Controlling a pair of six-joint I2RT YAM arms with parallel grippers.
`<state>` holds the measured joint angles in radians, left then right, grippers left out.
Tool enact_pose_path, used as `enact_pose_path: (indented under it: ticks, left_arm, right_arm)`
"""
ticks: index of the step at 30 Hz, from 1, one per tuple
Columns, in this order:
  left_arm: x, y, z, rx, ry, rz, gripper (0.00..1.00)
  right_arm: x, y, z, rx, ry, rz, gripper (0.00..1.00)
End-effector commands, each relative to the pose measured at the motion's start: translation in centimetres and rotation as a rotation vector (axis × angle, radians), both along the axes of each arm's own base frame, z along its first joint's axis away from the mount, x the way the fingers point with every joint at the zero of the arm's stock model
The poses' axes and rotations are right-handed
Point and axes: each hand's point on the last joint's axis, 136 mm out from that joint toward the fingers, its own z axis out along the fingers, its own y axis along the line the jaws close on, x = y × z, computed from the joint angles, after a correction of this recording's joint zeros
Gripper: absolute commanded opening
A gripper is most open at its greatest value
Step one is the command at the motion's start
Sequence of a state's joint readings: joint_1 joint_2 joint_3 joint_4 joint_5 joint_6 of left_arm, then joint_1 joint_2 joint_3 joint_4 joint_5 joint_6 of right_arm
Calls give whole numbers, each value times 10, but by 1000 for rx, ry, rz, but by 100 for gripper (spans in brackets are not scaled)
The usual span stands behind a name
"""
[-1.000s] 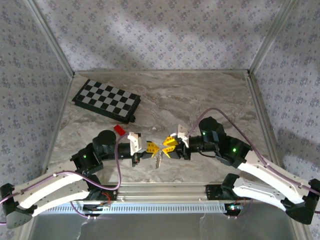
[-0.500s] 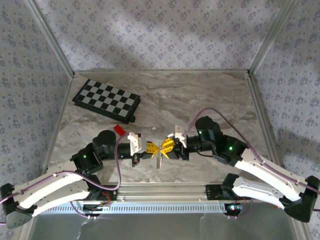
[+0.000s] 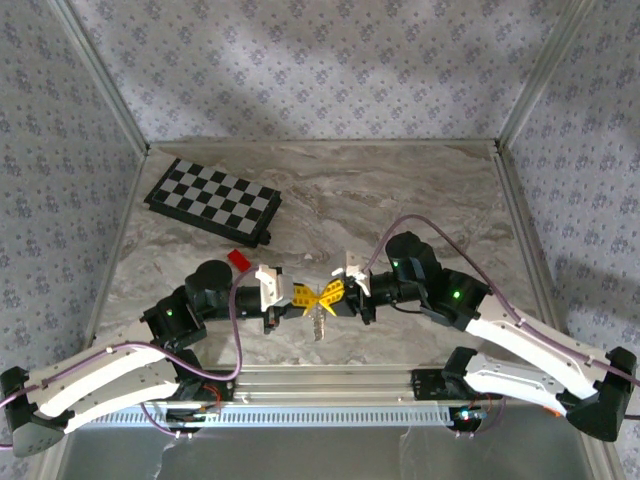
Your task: Put the keys on the keyring
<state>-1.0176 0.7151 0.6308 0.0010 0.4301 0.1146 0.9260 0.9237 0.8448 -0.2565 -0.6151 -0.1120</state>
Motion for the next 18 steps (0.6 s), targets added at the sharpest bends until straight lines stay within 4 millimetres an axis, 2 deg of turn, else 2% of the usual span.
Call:
enact_pose_path:
  ticks: [1,7,12,18]
  left_arm:
    - [-8,0,20,-61,-35,-34,0]
    - [-9,1,22,-62,-36,-39,0]
    - [-9,0,22,-60,-34,-42,0]
    - [-5,2,16,-34,-32,-17,0]
  right_arm:
    - [-3,4,16,36,-11,21,11]
    - [-3,6,17,39,-8,24,11]
    - [-2,6,18,40,-12,16,1]
    - [4,1,19,39,-41,-27,0]
